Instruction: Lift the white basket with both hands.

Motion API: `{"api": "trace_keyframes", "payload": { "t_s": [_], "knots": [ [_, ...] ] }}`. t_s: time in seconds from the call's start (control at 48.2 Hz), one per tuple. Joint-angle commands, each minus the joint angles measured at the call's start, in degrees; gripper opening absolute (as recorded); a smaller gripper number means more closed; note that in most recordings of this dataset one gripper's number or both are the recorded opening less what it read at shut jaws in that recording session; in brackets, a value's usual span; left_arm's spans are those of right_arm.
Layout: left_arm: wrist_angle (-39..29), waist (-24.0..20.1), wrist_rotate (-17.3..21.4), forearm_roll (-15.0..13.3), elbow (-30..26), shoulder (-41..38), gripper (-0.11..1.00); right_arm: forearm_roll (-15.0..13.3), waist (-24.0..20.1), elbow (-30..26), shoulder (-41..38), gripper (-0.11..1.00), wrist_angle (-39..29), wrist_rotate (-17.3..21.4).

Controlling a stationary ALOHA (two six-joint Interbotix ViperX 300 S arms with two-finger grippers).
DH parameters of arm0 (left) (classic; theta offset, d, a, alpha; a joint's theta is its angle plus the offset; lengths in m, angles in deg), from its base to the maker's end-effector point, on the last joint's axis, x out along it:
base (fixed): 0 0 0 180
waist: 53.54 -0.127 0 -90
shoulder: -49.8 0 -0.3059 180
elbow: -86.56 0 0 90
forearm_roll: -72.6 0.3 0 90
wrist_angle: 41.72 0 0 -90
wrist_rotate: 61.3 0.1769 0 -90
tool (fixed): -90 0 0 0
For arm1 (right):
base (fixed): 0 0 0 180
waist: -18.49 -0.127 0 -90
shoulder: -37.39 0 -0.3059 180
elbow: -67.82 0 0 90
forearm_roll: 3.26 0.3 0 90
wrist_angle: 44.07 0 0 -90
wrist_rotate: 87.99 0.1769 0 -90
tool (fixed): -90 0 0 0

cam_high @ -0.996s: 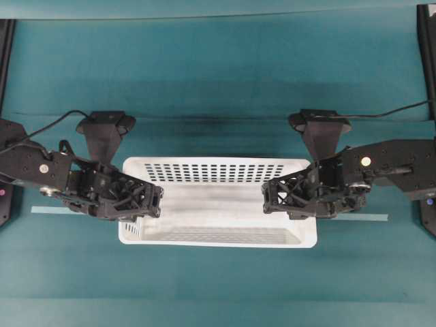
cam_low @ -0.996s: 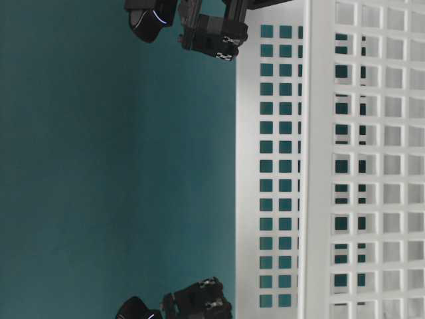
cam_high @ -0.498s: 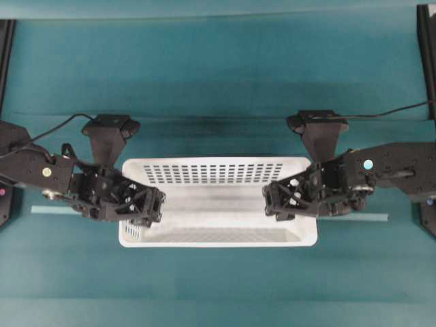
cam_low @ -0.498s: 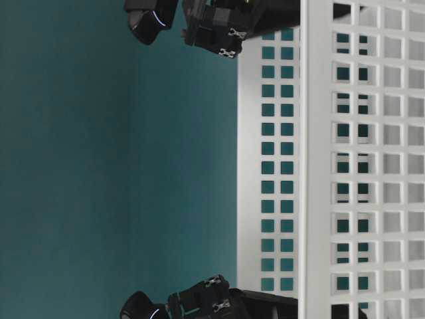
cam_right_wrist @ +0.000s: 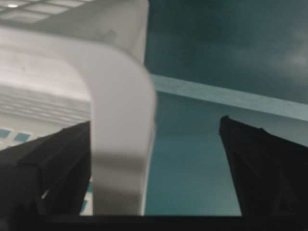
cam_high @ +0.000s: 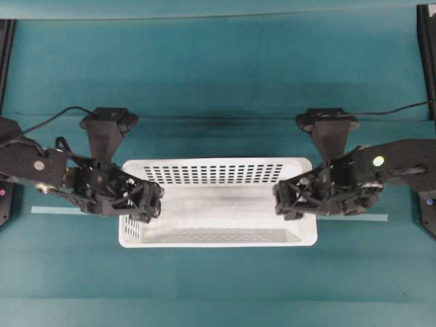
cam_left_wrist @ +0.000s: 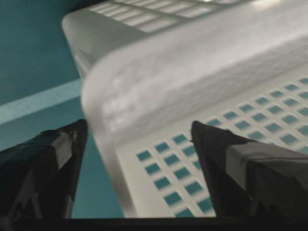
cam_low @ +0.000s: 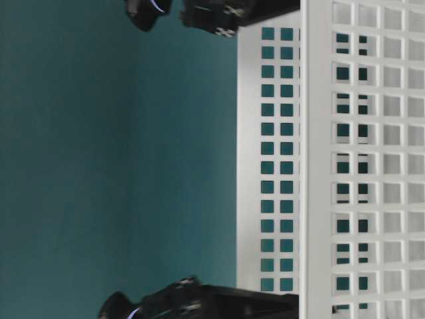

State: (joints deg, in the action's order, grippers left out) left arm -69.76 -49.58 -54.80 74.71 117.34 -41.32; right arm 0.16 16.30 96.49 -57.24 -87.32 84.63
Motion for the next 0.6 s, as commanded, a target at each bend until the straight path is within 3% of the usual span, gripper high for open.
{"api": "trace_keyframes", "payload": {
  "t_s": [0.0,0.436,0.581],
  "knots": [
    [-0.2,-0.4,0.3,0.2,-1.1,3.1,0.87,0.0,0.4,-0.8,1.7,0.97,-0.4,-0.4],
    [-4.5,-0.8,1.0,0.2,-0.2,18.5,0.87,-1.8,1.7,-0.9,18.0,0.97,0.2,-1.1],
    [-4.4,-1.0,3.5,0.2,1.1,24.0,0.87,-4.7,1.7,1.6,24.3,0.97,7.6,-5.2]
  ]
}}
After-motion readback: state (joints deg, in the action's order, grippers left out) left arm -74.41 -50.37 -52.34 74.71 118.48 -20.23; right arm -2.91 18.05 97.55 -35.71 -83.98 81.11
